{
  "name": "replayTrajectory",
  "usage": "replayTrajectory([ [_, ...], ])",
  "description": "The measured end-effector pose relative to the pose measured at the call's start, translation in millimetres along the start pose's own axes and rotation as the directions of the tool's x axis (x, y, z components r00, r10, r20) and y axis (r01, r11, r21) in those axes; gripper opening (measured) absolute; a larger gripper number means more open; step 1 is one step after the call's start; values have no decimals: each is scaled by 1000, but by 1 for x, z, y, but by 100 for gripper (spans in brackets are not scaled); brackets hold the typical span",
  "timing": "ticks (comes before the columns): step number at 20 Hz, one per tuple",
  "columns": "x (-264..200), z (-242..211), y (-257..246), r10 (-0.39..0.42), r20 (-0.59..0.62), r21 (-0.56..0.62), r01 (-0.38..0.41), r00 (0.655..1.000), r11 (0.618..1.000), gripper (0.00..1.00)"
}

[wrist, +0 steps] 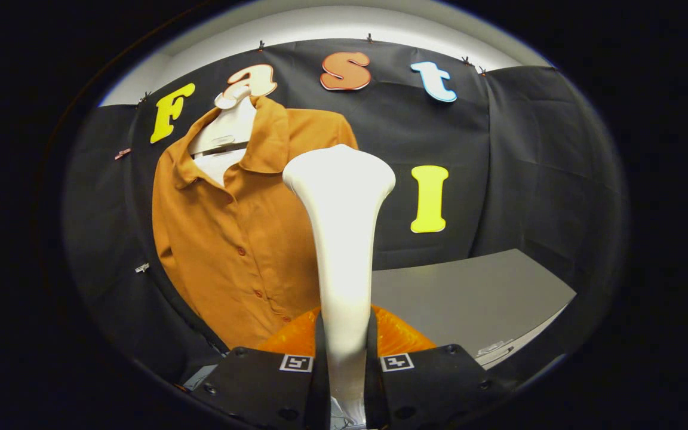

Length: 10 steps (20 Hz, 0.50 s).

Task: Iron the clothes twice with a garment steamer, once on the left side and once on the right side.

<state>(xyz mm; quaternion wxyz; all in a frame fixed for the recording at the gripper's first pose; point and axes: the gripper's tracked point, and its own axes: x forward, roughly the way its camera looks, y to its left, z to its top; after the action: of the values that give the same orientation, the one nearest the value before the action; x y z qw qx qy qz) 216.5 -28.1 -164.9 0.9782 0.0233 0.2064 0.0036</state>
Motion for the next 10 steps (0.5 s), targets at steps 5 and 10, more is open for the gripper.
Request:
replayTrajectory([
  [5, 36, -3, 35, -5, 29, -2, 5, 1000, 1000, 26],
  [10, 67, -16, 46, -42, 48, -26, 43, 998, 999, 26],
])
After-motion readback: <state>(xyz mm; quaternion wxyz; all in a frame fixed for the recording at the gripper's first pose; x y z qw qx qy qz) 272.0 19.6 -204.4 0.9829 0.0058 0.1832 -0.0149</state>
